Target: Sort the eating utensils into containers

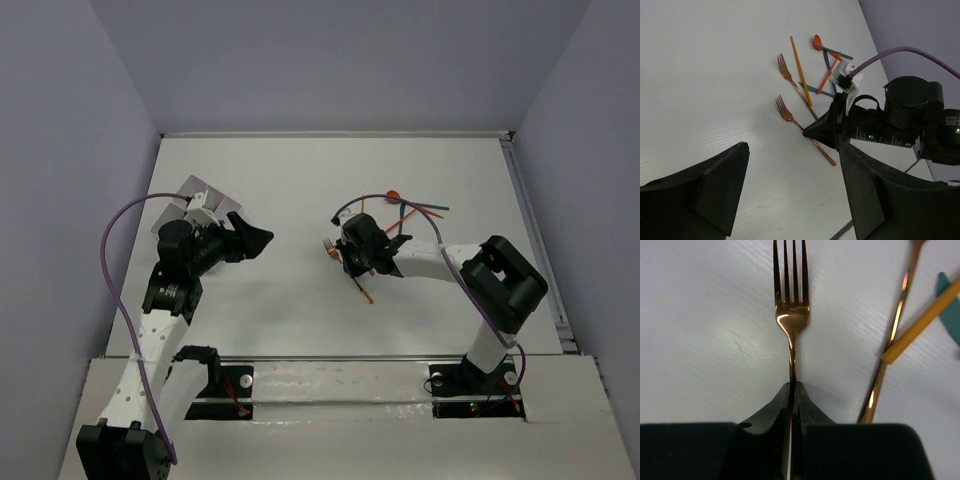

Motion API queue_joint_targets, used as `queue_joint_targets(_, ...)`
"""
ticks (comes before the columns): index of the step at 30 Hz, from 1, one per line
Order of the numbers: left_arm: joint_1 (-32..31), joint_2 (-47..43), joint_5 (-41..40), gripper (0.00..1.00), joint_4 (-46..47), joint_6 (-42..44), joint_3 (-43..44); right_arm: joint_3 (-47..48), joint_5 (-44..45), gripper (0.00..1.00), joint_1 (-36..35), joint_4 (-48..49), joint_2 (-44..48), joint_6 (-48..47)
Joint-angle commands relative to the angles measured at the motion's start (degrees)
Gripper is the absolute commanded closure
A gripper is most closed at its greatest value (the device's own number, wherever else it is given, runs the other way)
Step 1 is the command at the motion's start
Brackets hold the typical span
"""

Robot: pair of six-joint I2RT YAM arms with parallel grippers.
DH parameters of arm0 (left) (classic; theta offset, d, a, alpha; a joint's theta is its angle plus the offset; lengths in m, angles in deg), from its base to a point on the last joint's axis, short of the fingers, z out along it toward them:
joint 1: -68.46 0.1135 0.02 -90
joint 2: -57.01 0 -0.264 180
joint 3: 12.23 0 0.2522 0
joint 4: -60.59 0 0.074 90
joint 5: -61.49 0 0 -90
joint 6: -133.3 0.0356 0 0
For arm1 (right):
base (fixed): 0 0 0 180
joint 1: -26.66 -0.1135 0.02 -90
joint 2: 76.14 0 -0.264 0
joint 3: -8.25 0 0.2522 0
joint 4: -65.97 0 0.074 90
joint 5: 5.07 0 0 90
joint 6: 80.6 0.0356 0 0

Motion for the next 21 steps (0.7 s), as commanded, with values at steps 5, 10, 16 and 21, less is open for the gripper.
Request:
queue_joint_targets(5,-11.6,5.7,-4.4,0.2,5.2,-4.7,0.1,1.1,-8.5,0.93,-3.7,2.0,11.6,0.1)
queue_joint_targets(10,-17.8,10.2,-10.8,0.23,8.4,-7.6,0.3,-0.2,-11.5,0.93,-4.3,4.3,15.8,0.5)
queue_joint_targets(16,-21.2,15.6,-16.4,0.23,11.7,-8.9,2.4,-2.9,-13.9,0.93,-4.9,7.0,19.3,1.3)
queue_joint_targets(21,-21.2,19.7,-17.1,0.29,16.2,-9.9,1.8,-4.3,-15.3,0.93,-4.9,8.6,21.0,1.8)
